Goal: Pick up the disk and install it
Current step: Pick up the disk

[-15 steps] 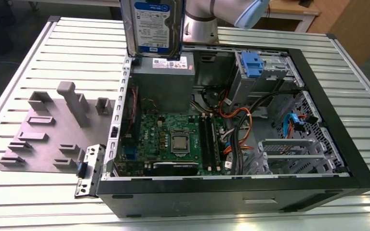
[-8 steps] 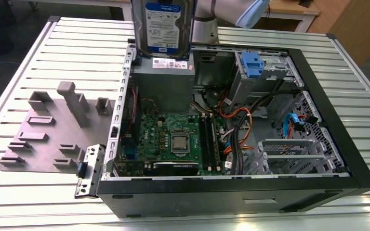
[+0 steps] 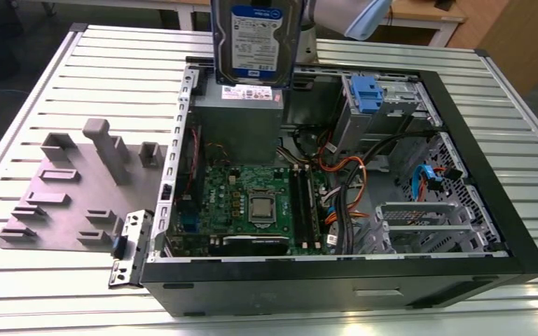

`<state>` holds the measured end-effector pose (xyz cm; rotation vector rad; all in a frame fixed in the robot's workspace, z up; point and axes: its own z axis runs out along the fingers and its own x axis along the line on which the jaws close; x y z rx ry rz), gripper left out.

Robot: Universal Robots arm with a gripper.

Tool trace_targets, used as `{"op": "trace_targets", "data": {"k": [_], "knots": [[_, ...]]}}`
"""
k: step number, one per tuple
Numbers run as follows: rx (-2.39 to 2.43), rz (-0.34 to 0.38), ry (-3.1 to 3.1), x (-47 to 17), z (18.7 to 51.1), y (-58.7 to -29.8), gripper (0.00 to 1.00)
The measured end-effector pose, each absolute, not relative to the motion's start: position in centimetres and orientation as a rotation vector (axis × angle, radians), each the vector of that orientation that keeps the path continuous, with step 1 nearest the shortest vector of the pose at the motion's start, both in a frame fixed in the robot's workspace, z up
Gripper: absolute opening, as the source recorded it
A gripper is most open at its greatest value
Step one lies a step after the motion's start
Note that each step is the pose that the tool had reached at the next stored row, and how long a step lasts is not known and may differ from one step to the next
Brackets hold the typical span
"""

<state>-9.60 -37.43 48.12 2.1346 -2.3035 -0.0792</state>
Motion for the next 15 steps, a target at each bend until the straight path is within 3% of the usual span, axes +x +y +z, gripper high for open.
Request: {"op": "trace_targets", "data": {"k": [15], "knots": [[2.134,-0.080,-2.303,-5.4,48.1,-37.4,0.35]]}}
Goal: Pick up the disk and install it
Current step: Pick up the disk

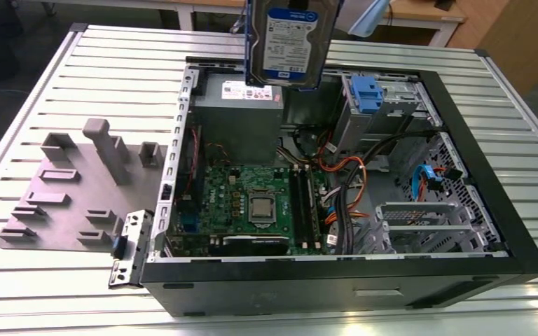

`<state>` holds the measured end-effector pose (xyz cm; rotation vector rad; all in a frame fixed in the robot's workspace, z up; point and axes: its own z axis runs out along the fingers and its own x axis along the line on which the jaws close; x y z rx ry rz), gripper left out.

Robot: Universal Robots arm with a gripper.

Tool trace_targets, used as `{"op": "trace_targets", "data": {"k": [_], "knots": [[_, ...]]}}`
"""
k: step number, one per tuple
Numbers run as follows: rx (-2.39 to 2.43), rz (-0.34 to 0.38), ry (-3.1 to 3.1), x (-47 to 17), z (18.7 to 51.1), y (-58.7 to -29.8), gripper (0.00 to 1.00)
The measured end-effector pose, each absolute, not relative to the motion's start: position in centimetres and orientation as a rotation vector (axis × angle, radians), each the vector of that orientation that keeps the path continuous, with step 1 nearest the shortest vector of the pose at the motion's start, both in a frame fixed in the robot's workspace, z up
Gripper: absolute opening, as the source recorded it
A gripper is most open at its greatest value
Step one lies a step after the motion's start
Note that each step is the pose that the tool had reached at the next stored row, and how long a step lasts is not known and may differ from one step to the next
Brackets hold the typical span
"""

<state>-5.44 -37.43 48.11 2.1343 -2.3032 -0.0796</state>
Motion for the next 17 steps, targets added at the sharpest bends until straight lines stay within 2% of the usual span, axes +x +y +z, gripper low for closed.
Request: {"op": "trace_targets", "data": {"k": [17], "knots": [[2.134,-0.080,-2.303,-5.08,48.11,-37.65,0.35]]}}
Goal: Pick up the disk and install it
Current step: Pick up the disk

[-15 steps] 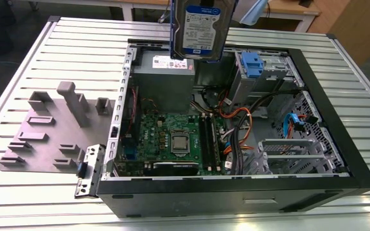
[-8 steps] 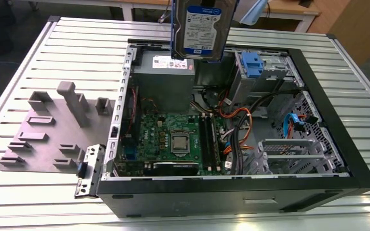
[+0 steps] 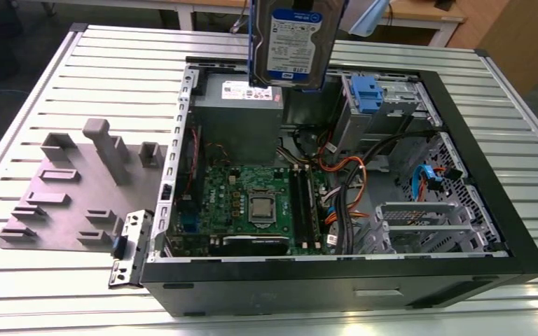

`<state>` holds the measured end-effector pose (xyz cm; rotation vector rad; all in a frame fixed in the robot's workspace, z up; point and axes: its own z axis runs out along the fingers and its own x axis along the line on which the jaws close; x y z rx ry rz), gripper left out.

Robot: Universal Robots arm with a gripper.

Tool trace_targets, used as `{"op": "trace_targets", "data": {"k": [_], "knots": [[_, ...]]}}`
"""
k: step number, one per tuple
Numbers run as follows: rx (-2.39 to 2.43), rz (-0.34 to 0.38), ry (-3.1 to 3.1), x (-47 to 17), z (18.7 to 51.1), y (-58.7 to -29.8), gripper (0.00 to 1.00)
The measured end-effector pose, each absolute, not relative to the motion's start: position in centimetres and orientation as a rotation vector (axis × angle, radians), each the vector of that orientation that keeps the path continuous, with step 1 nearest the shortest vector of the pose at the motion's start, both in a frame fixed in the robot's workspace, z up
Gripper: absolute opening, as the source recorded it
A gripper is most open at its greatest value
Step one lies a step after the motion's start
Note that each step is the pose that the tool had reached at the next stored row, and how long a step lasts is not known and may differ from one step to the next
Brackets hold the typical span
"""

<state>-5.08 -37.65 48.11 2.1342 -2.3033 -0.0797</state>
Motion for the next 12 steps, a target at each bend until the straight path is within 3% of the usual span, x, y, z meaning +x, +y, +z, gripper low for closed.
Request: {"op": "trace_targets", "data": {"k": [12], "knots": [[2.134,-0.080,-2.303,-5.1,48.1,-39.7,0.35]]}}
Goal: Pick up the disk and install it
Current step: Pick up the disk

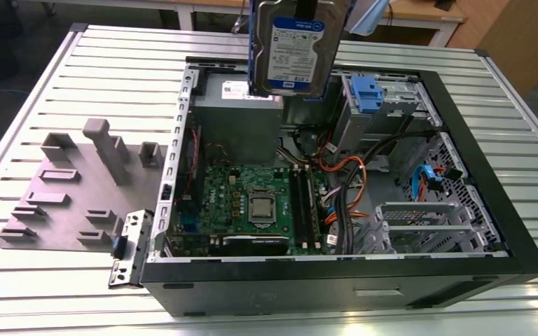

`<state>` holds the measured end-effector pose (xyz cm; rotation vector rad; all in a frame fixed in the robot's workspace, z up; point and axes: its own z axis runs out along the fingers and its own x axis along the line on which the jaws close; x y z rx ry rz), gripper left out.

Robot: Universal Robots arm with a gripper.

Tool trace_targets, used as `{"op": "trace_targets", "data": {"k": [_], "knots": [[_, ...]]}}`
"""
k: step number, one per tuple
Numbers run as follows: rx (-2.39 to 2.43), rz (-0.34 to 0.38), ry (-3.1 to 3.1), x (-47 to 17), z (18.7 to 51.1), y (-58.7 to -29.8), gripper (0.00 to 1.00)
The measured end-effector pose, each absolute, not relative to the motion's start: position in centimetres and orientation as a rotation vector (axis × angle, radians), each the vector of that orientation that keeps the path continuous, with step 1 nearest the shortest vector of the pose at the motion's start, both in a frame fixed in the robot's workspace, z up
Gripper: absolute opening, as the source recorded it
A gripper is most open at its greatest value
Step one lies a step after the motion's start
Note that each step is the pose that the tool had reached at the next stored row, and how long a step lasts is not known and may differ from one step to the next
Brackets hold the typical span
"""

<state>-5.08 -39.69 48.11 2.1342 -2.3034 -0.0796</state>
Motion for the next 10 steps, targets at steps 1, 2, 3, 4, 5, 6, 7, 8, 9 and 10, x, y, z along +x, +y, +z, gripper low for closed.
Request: {"op": "trace_targets", "data": {"k": [1,2,3,4,5,6,7,8,9,10], "knots": [[2.134,-0.080,-2.303,-5.1,48.1,-39.9,0.35],[2.134,-0.080,-2.304,-5.1,48.1,-40.1,0.35],[2.134,-0.080,-2.304,-5.1,48.1,-40.3,0.35],[2.134,-0.080,-2.304,-5.1,48.1,-40.6,0.35],[2.134,-0.080,-2.303,-5.1,48.1,-40.8,0.35],[2.134,-0.080,-2.303,-5.1,48.1,-41.1,0.35],[2.134,-0.080,-2.304,-5.1,48.1,-41.3,0.35],[2.134,-0.080,-2.303,-5.1,48.1,-41.6,0.35],[2.134,-0.080,-2.303,-5.1,48.1,-41.9,0.35],[2.134,-0.080,-2.303,-5.1,48.1,-42.1,0.35]]}}
